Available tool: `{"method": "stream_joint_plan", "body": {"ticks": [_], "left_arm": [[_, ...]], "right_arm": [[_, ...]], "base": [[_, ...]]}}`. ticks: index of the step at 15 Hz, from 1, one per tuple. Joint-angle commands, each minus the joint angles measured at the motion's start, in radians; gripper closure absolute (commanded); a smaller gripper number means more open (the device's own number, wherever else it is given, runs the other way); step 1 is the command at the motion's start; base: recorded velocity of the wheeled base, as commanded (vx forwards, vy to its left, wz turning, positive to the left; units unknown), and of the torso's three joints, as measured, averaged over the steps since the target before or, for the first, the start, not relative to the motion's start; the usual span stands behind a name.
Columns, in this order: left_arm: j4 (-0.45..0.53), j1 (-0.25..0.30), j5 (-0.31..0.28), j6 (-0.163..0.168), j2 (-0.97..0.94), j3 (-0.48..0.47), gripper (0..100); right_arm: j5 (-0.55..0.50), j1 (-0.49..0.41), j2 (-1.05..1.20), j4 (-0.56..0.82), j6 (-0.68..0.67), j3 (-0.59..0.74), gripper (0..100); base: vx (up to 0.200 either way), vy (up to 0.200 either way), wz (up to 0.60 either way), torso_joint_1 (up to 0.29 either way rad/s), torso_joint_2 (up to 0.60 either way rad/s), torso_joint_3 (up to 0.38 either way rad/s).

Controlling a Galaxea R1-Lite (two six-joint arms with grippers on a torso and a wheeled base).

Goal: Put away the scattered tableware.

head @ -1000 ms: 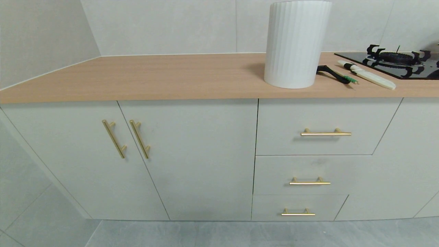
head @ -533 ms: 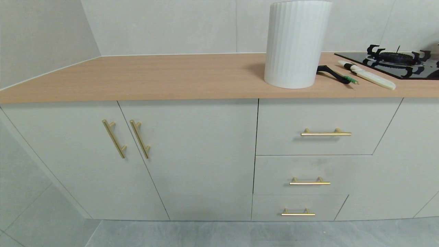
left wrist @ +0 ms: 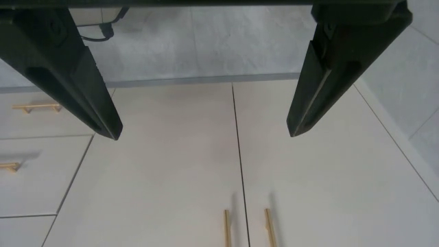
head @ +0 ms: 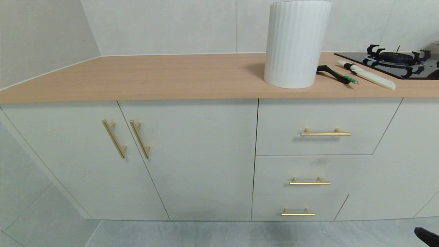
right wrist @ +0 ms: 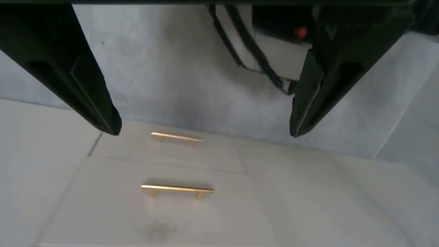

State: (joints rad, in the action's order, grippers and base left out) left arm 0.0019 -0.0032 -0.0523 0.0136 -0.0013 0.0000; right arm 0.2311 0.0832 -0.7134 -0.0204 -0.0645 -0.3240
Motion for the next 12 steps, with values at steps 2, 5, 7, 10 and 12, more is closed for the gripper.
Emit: {"method": "stream_joint_plan", "body": {"ticks": [2, 5, 7, 10, 12], "left_arm": [[0.0, 0.0, 0.0, 0.0, 0.001, 0.0, 0], [0.0, 0.0, 0.0, 0.0, 0.001, 0.0, 0], [0.0, 0.0, 0.0, 0.0, 0.001, 0.0, 0], [0.0, 0.0, 0.0, 0.0, 0.001, 0.0, 0], [0.0, 0.0, 0.0, 0.0, 0.001, 0.0, 0]], "right_arm": [[-0.001, 0.07, -0.534, -0.242, -0.005, -0.102, 0], [-0.027, 0.07, -0.781, -0.446, -0.001, -0.122, 0], [-0.032, 0.07, -0.936, -0.541, -0.003, -0.161, 0], [-0.065, 0.067, -1.19, -0.756, -0.001, -0.171, 0], [-0.145, 0.067, -1.348, -0.918, -0.006, -0.171, 0]], "base": [[0.0, 0.0, 0.0, 0.0, 0.0, 0.0], [0.0, 0.0, 0.0, 0.0, 0.0, 0.0], [0.0, 0.0, 0.0, 0.0, 0.0, 0.0], [0.0, 0.0, 0.0, 0.0, 0.0, 0.0], [0.0, 0.0, 0.0, 0.0, 0.0, 0.0]]}}
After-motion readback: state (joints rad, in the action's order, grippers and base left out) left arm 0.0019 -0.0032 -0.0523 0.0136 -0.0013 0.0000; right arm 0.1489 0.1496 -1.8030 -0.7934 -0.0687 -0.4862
